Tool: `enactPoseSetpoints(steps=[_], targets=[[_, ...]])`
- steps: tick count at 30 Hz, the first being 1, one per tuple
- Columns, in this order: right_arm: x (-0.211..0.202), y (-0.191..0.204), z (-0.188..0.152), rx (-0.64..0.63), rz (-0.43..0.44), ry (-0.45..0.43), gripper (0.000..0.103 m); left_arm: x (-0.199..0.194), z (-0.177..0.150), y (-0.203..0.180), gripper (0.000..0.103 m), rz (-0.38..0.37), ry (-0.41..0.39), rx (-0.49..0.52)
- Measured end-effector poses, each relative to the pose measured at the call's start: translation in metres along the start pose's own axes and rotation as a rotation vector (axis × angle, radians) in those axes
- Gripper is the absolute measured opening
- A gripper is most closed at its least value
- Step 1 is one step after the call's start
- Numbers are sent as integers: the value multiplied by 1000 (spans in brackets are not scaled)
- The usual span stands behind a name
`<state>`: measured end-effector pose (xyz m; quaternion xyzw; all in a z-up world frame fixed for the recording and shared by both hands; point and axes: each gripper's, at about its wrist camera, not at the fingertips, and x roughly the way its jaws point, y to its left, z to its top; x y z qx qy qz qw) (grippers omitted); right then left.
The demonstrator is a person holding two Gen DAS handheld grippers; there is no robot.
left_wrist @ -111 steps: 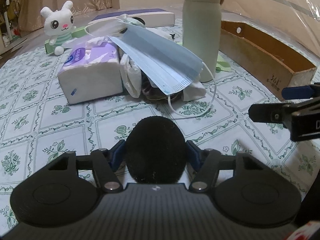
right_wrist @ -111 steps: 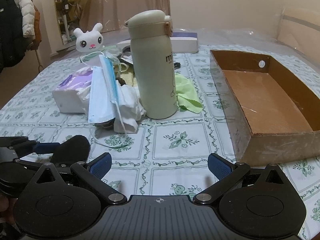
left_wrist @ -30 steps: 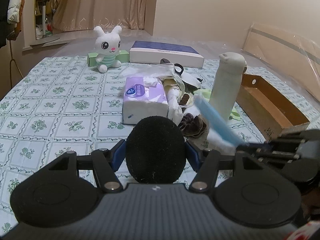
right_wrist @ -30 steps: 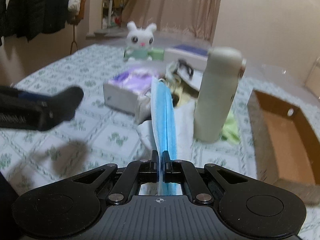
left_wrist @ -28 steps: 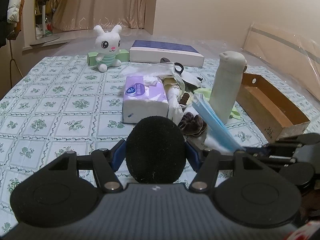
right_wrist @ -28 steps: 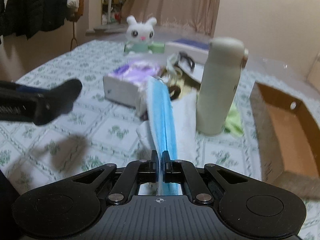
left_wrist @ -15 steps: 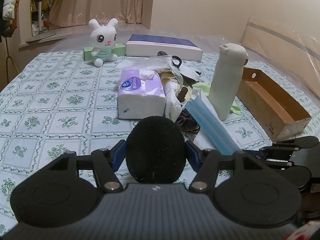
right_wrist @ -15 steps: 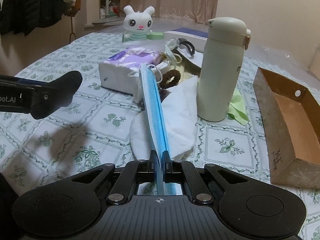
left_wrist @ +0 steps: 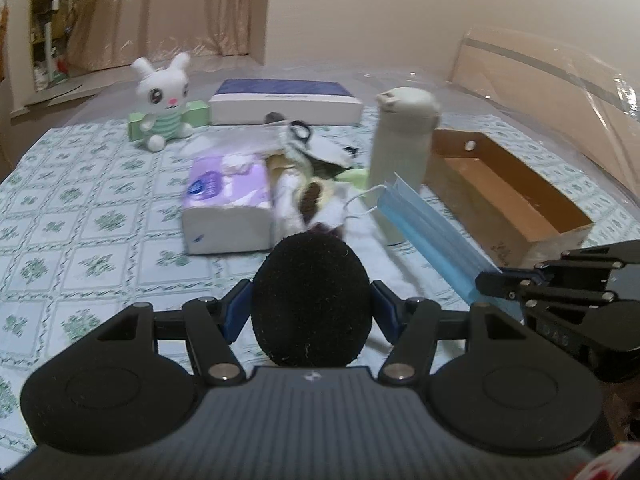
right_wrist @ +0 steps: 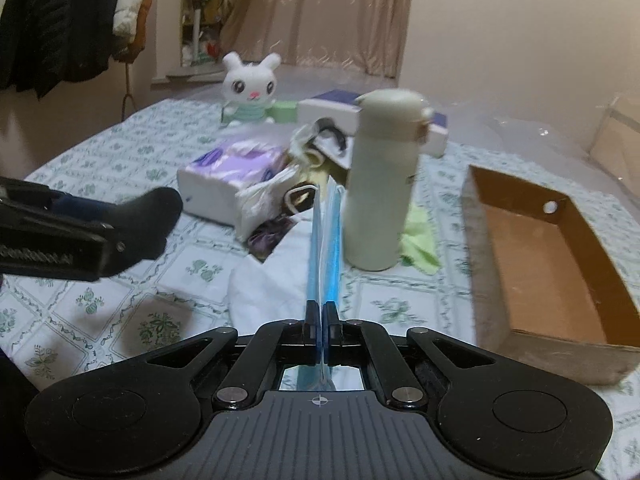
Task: Organize soft objects
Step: 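Carry the pad in the left gripper while the right gripper carries the mask to the box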
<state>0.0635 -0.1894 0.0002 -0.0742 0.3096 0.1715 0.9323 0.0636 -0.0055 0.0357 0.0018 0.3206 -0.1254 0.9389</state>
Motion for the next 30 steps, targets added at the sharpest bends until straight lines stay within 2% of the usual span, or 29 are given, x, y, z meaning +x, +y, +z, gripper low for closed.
enactPoseSetpoints(steps=[6,15,22,30], targets=[[-34,-23,-3,31,-44,-35,1,6,10,-36,61,-54,-4,48],[-71,-90,-7,117,-190,-94,1,38,43,-112,61,-181,-24,134],[-70,-156,0,181,-263,-121,1,78,76,-172,61,-245,-48,185],[-55,-225,2,260,-275,-123,1,131,95,-218,62,-279,-44,192]])
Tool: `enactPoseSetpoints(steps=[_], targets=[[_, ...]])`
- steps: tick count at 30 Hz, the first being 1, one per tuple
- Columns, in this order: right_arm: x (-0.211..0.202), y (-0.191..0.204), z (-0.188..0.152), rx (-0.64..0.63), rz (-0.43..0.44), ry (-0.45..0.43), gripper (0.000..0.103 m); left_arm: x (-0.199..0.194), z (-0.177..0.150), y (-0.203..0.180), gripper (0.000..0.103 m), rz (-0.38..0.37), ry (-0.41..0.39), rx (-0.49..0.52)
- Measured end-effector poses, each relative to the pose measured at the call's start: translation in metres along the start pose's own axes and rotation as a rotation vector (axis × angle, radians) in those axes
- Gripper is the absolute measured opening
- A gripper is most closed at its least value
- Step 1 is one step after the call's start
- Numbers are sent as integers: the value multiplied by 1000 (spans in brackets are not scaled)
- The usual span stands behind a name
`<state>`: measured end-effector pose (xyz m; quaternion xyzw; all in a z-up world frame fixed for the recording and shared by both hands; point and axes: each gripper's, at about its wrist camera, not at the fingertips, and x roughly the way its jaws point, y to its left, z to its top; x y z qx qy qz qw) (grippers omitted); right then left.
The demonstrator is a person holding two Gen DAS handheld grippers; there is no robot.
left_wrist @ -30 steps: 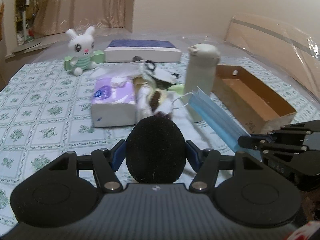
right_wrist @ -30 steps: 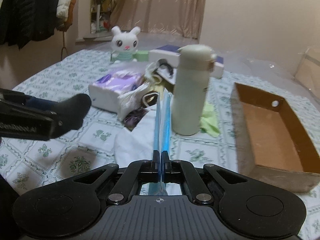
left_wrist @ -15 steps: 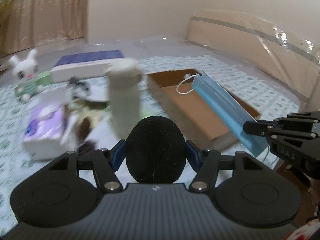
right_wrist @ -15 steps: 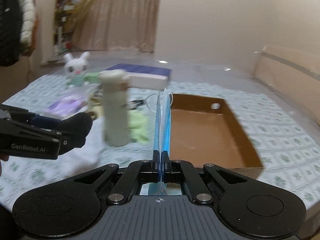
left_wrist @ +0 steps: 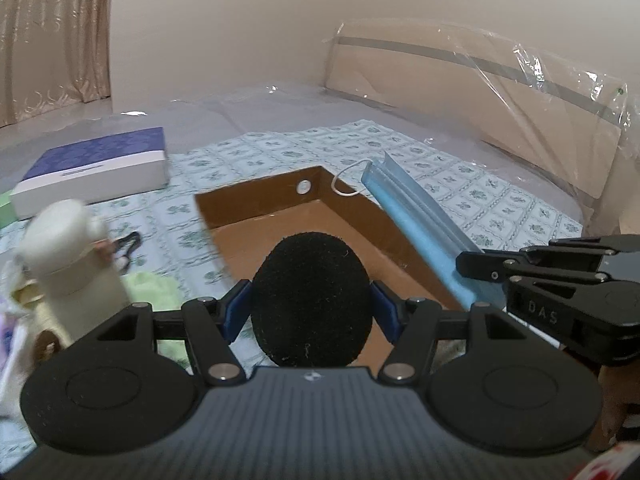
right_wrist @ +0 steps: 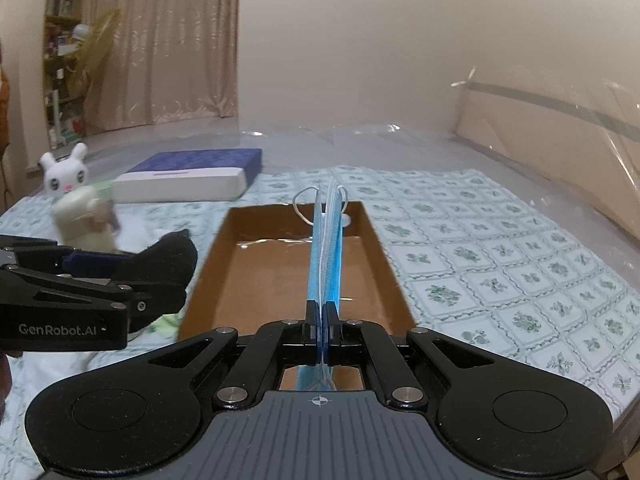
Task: Organize soft objects
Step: 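Carry the pad in the left gripper while the right gripper carries the mask to the box, then open the left gripper over the box while the right gripper releases the mask into it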
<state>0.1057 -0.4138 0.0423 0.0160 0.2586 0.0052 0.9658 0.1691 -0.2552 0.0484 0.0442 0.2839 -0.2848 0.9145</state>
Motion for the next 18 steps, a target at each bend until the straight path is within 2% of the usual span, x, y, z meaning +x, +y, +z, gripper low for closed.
enactPoseSetpoints(steps=[2,4,9,18], targets=[[11,-11,1,15,-5,8,1,14,2,-3,65,-12,5,-10],[20,-19,1,26,-6,16,1,30,3,-4,80,-19,14,-21],[39,-30,-3,50,4,40,1,42,-3,-2,80,2,32,-5],[62,-35,-6,79,46,52,2,26,-25,5,80,15,53,-21]])
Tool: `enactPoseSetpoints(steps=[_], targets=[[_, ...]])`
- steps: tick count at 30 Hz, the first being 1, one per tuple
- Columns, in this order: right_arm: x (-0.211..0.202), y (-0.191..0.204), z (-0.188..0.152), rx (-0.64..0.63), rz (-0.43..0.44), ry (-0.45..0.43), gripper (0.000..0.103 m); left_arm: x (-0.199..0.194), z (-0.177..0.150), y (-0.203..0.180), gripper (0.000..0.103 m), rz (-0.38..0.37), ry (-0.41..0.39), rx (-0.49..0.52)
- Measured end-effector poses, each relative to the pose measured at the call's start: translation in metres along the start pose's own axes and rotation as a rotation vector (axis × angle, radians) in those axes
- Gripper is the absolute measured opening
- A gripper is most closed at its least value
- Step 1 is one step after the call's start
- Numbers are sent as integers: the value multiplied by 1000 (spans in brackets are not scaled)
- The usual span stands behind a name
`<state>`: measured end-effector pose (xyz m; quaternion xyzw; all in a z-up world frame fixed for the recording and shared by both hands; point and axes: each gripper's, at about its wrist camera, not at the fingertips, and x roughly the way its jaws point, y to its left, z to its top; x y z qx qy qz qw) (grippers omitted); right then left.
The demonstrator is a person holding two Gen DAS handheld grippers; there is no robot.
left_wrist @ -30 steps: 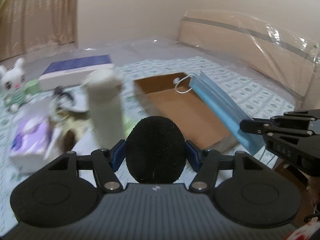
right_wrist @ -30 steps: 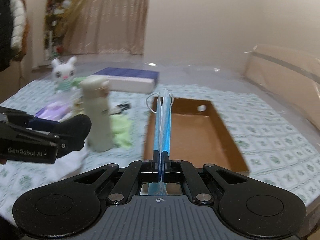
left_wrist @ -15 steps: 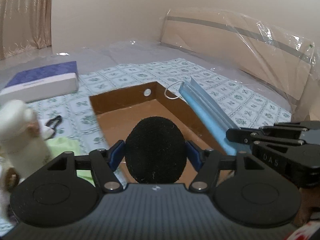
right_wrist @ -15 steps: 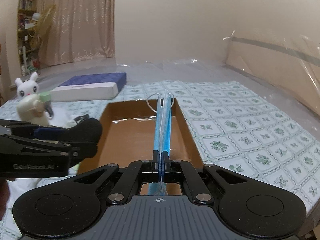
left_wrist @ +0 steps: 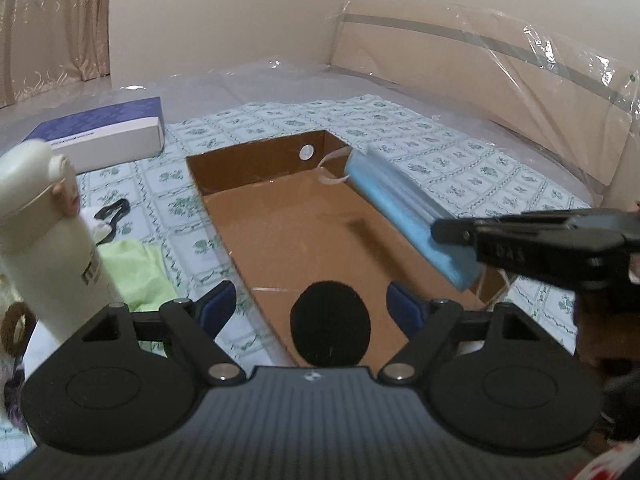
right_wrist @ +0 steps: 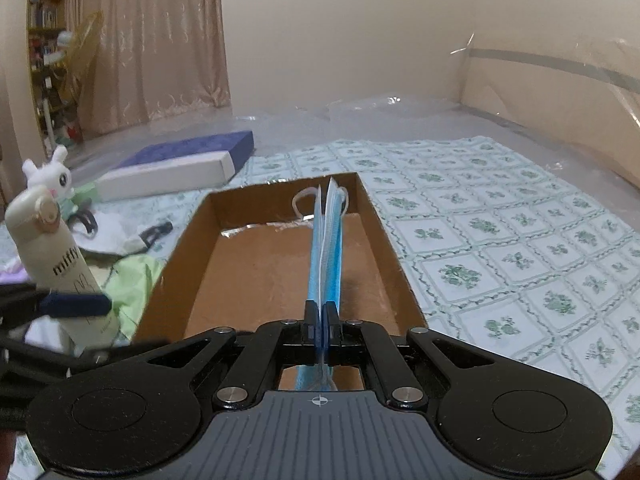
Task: Organize soft objects
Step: 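Open the left gripper over the box while the right gripper releases the mask into it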
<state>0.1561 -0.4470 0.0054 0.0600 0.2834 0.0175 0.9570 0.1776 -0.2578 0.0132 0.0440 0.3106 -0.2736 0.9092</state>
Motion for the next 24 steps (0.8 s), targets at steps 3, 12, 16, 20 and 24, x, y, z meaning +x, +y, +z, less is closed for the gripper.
enactPoseSetpoints(steps=[3,12,16,20,24], targets=[[3,-4,2,31,20,-11,27,-8,-5,5,80,11,0,-6],[-23,9,-8,23,14,-29,55,-52,-22,23,80,67,-19,-35],[-40,26,-19,28,35,-18,55,-77,-34,33,80,100,-21,-47],[-57,47,-33,35,70,4,55,-102,-51,48,80,146,-12,-64],[-70,71,-47,35,110,30,56,-128,-70,66,80,199,-2,-91]])
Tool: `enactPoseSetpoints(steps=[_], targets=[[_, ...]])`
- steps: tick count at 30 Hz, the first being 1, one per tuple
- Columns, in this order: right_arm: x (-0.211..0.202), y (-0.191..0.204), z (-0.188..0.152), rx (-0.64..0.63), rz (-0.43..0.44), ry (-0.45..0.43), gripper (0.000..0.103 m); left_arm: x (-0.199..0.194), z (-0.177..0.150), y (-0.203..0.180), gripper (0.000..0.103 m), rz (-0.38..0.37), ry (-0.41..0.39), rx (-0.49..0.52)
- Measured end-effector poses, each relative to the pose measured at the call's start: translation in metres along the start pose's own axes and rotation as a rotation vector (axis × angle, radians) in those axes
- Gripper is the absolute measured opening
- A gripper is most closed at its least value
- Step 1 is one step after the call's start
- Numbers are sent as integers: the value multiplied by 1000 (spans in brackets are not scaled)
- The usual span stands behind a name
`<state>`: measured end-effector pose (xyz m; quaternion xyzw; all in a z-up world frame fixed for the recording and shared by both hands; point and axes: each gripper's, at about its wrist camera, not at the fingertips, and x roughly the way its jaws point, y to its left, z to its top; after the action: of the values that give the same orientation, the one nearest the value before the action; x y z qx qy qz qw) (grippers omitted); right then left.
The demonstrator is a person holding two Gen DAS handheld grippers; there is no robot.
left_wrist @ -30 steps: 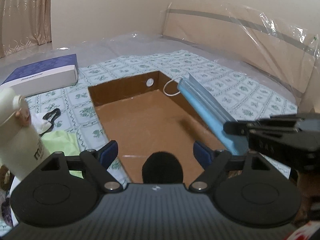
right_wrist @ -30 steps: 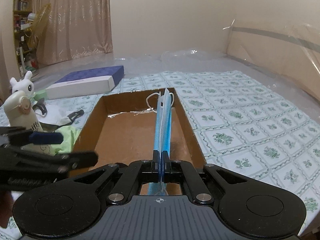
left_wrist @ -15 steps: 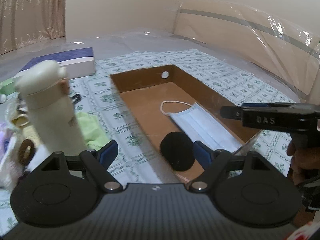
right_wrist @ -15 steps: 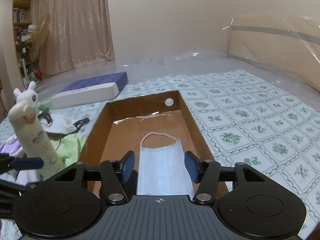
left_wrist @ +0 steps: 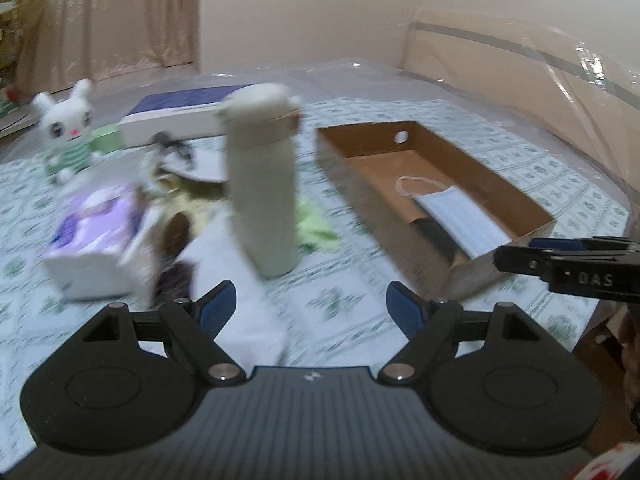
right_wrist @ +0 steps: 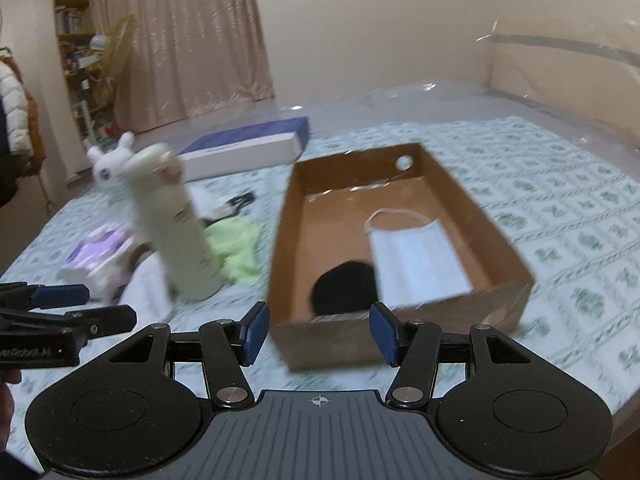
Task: Organize soft objects
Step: 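Open the left gripper over the box while the right gripper releases the mask into it, then grasp the white cloth with the right gripper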
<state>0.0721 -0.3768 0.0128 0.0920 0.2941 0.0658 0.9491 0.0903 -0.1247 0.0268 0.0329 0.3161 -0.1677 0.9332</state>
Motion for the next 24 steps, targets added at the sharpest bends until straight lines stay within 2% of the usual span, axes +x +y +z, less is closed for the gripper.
enactPoseSetpoints(steps=[7,13,24], targets=[[-6,45,-18,-21,59,29,59,-33,-19,42,80,89,-2,-53],[-8,79,-18,-70,101,31,61,-54,-30,70,80,143,-3,-87],[6,126,-23,-172,162,63,66,-69,-39,107,80,190,-15,-151]])
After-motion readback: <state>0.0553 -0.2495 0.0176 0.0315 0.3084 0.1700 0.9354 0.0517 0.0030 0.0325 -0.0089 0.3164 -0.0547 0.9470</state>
